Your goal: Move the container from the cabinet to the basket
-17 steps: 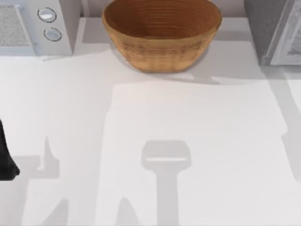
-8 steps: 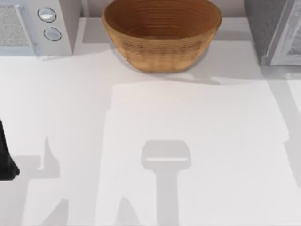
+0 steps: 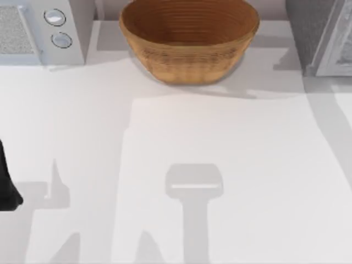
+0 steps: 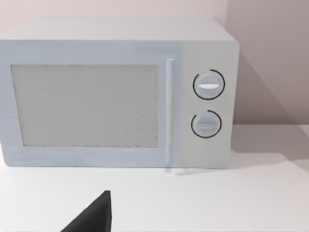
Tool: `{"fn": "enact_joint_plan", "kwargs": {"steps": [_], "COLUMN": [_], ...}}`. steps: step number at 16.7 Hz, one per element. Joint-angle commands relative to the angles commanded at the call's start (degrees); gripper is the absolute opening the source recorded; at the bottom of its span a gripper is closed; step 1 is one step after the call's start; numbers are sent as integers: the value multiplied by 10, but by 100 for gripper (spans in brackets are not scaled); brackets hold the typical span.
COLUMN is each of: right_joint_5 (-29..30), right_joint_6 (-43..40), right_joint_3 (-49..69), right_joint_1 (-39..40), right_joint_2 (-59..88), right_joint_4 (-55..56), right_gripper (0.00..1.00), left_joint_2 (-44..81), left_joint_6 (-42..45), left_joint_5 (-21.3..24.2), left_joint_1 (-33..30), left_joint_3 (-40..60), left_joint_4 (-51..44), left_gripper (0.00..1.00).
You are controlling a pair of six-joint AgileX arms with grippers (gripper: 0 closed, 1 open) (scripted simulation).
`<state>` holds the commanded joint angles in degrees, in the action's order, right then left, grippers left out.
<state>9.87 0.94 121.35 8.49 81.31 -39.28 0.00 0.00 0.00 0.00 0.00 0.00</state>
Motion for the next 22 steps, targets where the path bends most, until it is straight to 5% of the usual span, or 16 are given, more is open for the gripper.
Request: {"fn": "enact_joint_plan", "kwargs": {"steps": [12, 22], "right_joint_5": [-2, -35], "right_joint_6": [1, -2], "right_joint_3": [-69, -479], "right_joint_1": [-4, -35], "right_joint_2": [-76, -352], "right_joint_4": [17, 162], "right_gripper": [0, 0], "left_joint_2": [0, 0], "left_joint_6": [0, 0], "left_joint_5": [0, 0], "left_joint_1": [0, 0], "left_joint_3": [0, 0], "left_joint_4": [0, 0], "left_gripper": [100, 100]}}
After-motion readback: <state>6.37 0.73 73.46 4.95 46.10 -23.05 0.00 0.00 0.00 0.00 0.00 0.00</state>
